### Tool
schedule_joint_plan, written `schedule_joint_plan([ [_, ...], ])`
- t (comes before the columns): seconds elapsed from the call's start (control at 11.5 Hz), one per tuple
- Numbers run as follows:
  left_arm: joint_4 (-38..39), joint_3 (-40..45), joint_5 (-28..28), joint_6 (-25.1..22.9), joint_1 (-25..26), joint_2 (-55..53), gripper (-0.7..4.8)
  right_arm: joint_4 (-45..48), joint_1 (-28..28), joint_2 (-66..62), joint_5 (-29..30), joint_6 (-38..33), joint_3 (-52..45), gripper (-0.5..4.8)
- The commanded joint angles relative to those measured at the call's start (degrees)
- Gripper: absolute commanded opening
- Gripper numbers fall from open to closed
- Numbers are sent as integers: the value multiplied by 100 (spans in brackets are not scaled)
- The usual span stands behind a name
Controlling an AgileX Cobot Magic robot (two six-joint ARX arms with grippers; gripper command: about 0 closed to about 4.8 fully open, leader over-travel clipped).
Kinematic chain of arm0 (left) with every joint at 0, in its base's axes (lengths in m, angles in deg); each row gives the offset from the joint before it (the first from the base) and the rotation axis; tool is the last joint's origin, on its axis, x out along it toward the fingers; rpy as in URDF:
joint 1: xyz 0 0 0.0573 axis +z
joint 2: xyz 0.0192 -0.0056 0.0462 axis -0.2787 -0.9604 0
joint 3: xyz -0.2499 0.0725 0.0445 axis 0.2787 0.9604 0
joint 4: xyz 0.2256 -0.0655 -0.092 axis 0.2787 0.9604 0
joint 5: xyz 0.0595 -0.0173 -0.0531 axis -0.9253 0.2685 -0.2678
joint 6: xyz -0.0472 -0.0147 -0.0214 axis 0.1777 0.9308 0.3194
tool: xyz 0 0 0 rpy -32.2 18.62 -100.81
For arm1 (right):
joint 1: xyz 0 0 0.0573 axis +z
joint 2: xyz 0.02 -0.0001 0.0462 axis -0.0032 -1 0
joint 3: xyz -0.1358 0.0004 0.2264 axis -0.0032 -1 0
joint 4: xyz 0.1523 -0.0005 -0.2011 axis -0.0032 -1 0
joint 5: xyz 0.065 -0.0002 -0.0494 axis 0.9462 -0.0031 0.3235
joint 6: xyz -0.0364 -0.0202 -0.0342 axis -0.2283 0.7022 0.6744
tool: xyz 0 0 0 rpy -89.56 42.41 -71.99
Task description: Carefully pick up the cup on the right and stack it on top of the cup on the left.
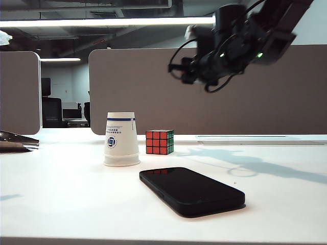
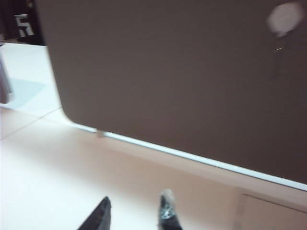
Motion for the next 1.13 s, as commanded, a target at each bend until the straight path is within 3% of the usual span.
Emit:
schedule_joint_plan([
  [0.09, -31, -11, -13, -4, -2, -2, -4, -2658, -769, 1357, -260, 544, -63, -1],
  [0.35, -31, -11, -13, -4, -2, -2, -4, -2643, -807, 2000, -273, 581, -520, -1],
  [0.61, -26, -11, -15, -4, -2, -2, -5, -2855, -815, 3633, -350, 579, -1893, -1],
  [0.7, -13, -11, -39, -4, 0, -2, -5, -2964, -811, 7320, -402, 581, -4496, -1],
  [1.13, 11, -11, -39, -2, 0, -2, -5, -2518, -813, 8142, -374, 579, -5731, -1],
])
